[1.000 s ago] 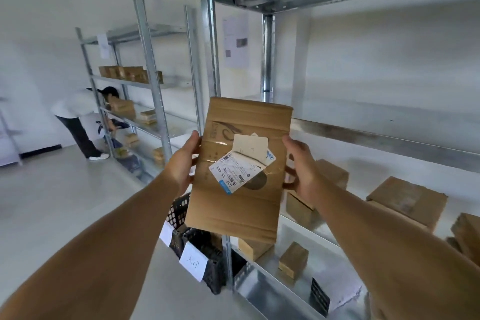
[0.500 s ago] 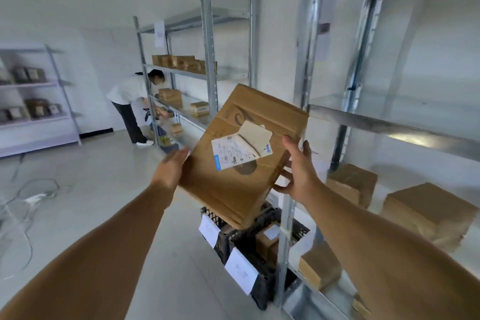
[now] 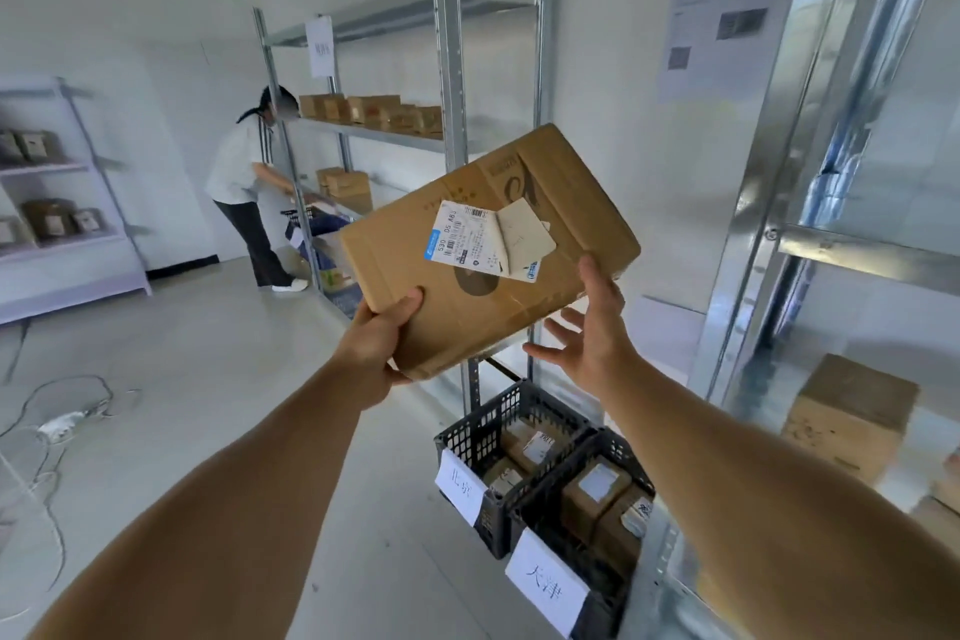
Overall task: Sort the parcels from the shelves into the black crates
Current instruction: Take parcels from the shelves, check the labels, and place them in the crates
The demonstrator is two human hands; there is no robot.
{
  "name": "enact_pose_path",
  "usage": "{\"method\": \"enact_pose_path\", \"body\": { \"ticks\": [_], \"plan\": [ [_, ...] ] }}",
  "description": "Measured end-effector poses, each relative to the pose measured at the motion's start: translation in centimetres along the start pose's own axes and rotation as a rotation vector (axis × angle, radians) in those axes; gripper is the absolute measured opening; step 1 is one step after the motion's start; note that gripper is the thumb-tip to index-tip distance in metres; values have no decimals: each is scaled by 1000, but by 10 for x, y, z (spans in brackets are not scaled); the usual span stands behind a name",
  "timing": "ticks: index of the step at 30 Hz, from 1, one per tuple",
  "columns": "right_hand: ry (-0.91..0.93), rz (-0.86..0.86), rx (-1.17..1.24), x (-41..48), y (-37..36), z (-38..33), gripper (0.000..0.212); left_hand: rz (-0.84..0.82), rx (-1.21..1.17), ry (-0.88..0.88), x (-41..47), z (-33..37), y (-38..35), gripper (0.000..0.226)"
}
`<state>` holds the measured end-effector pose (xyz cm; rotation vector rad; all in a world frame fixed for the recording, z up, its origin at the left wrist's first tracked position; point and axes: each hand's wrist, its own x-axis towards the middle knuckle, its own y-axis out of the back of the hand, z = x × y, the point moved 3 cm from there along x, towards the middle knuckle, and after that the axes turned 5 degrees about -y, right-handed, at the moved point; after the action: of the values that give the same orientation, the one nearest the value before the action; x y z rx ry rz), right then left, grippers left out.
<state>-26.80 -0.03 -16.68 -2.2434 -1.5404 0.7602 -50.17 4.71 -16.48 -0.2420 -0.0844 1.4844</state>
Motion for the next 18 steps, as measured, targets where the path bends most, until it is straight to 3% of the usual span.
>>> {"method": "enact_pose_path", "body": {
  "ticks": [4,8,10,15,18],
  "plan": [
    [138,246,13,44,18,-23,83,8,89,-17,59,-5,3,54],
    [118,341,-172,107,37,-34,37,-42,202,-9,133,-19,-5,55],
    [115,409,-295,149,42,-30,26,-82,238,-6,175,-26,-18,55],
    [17,562,-375,259,67,-8,51,-209,405,35,286,-45,-42,58],
    [-32,602,-435,309,76,2,52,-259,445,45,346,-57,-49,70]
  ]
}}
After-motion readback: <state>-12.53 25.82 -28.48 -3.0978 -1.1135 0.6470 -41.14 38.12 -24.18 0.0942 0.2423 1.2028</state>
